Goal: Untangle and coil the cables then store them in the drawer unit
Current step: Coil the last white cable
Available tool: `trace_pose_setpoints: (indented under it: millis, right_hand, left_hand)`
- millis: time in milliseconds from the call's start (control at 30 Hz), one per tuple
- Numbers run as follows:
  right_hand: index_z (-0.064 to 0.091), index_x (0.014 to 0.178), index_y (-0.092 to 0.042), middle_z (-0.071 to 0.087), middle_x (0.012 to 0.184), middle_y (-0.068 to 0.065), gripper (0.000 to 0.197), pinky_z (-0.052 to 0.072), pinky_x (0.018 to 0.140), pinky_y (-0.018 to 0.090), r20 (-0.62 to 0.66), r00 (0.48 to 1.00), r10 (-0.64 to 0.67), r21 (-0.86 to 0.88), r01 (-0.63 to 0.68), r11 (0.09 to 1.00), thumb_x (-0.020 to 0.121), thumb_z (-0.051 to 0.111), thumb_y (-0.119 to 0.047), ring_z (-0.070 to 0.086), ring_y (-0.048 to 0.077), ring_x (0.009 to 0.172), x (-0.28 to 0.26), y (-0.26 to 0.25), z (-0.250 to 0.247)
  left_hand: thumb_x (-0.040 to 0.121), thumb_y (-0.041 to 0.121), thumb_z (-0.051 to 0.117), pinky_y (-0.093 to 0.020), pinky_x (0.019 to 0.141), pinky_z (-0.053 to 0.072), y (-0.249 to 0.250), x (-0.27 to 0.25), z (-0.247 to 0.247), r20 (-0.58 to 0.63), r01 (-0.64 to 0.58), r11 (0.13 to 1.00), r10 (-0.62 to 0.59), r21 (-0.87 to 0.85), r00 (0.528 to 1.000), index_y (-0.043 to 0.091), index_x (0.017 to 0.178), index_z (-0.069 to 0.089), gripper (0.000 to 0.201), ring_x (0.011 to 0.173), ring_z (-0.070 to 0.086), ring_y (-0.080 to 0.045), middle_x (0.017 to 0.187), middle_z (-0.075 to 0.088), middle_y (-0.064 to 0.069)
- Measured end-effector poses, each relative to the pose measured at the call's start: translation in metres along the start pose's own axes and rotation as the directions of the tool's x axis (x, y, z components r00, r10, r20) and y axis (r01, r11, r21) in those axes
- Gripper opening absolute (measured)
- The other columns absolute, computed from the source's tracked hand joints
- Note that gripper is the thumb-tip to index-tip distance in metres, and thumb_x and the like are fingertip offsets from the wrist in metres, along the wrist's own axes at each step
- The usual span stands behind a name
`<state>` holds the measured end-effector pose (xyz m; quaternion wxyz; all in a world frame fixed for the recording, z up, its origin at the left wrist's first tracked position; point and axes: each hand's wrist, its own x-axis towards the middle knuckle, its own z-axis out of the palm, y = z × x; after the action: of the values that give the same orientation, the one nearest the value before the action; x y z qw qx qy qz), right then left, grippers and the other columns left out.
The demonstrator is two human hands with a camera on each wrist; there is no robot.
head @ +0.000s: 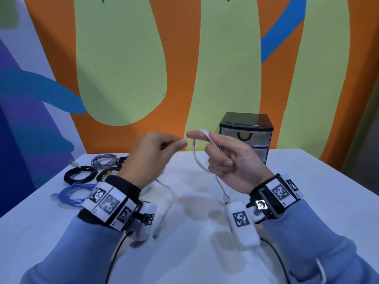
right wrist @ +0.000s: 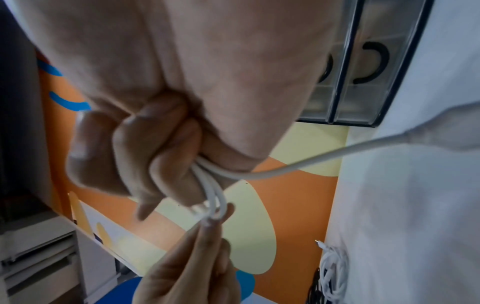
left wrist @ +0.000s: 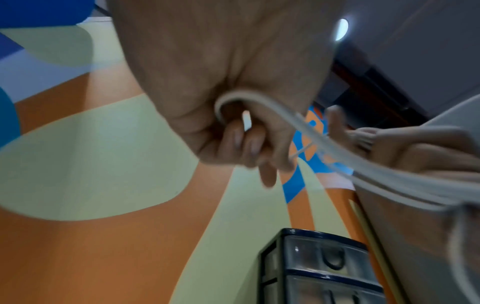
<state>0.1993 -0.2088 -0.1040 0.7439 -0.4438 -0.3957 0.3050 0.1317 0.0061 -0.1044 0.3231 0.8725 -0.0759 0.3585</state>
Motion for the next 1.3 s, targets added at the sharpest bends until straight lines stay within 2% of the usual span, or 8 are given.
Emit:
trace_pose_setpoints:
  millis: [233,367,500,633,767,1000,1200,1300]
  right_hand:
    - [0.042,0.148,0.004,0.074,0.095,0.015,0.041,0.054,0.064,0.021,-0.281,0.922,-0.266,0.039,0.288,0.957,0.113,0.038,-0.017,0.069,0.018,0.068,0.012,0.006,-0.007]
    - [0.036,0.15,-0.006,0.076,0.106,0.024,0.036,0.06,0.081,0.026,-0.336,0.863,-0.377,-0.43,0.215,0.877,0.115,0.035,-0.013,0.077,0.027,0.093,0.016,0.013,-0.015]
    - [0.059,0.132,-0.002,0.068,0.092,0.035,0.03,0.056,0.064,0.026,-0.292,0.943,-0.157,-0.628,-0.065,0.776,0.114,0.041,-0.016,0.066,0.035,0.069,0.011,0.021,-0.016]
    - [0.076,0.085,-0.022,0.03,0.063,0.005,0.039,0.016,0.052,0.026,-0.201,0.98,0.013,-0.511,-0.116,0.852,0.11,0.047,-0.026,0.019,0.018,0.058,0.007,0.014,-0.008]
    - [0.066,0.08,-0.012,0.019,0.069,0.001,0.041,0.012,0.051,0.024,-0.192,0.98,0.059,-0.439,-0.139,0.888,0.109,0.047,-0.035,0.015,0.014,0.058,0.006,0.01,-0.002]
    - [0.044,0.068,-0.02,0.018,0.063,-0.007,0.043,0.006,0.051,0.027,-0.174,0.983,0.057,-0.313,-0.11,0.943,0.107,0.047,-0.036,0.008,0.012,0.053,0.003,0.008,0.003]
    - [0.043,0.066,-0.021,0.016,0.059,-0.009,0.04,0.008,0.047,0.024,-0.109,0.992,0.065,-0.164,-0.082,0.983,0.101,0.049,-0.038,0.007,0.011,0.048,0.002,0.008,0.008]
    - [0.045,0.067,-0.02,0.016,0.06,-0.008,0.041,0.01,0.049,0.026,-0.124,0.992,0.037,-0.134,-0.054,0.989,0.104,0.047,-0.038,0.007,0.012,0.049,0.003,0.009,0.009]
  left_hand:
    - [0.102,0.024,0.067,-0.029,0.058,0.045,0.041,-0.014,0.029,0.441,-0.014,0.995,-0.029,0.094,0.897,0.014,0.117,0.072,0.019,0.057,0.062,-0.013,0.066,0.07,-0.005]
    - [0.093,0.024,0.079,-0.018,0.056,0.047,0.053,-0.024,0.026,0.559,0.101,0.995,-0.071,-0.023,0.826,0.016,0.124,0.073,0.033,0.055,0.066,-0.009,0.07,0.076,-0.003]
    - [0.092,0.016,0.082,-0.018,0.055,0.048,0.053,-0.017,0.009,0.358,-0.027,0.996,0.056,-0.088,0.932,0.021,0.095,0.085,0.006,0.054,0.065,-0.012,0.067,0.074,0.012]
    - [0.092,0.019,0.083,-0.025,0.06,0.052,0.032,-0.007,-0.01,0.061,-0.139,0.988,0.143,-0.062,0.988,0.021,0.097,0.086,0.006,0.062,0.068,-0.012,0.069,0.074,0.01]
    - [0.094,0.02,0.079,-0.021,0.066,0.049,0.011,0.0,-0.013,-0.04,-0.306,0.947,0.311,0.103,0.95,0.014,0.105,0.084,0.013,0.067,0.062,-0.007,0.078,0.074,0.009]
    - [0.1,0.023,0.074,-0.045,0.069,0.048,0.006,0.004,-0.01,0.048,-0.464,0.779,0.492,0.423,0.869,0.022,0.11,0.082,0.012,0.087,0.059,-0.027,0.103,0.07,0.001]
    - [0.096,0.013,0.076,-0.037,0.063,0.053,0.011,-0.002,0.005,-0.131,-0.42,0.893,0.441,0.16,0.888,0.012,0.108,0.084,0.014,0.069,0.064,-0.014,0.085,0.075,0.002]
    - [0.095,0.005,0.078,-0.039,0.076,0.062,0.017,-0.006,0.011,-0.151,-0.205,0.967,0.182,-0.153,0.972,0.013,0.107,0.085,0.016,0.082,0.077,-0.011,0.092,0.082,0.008]
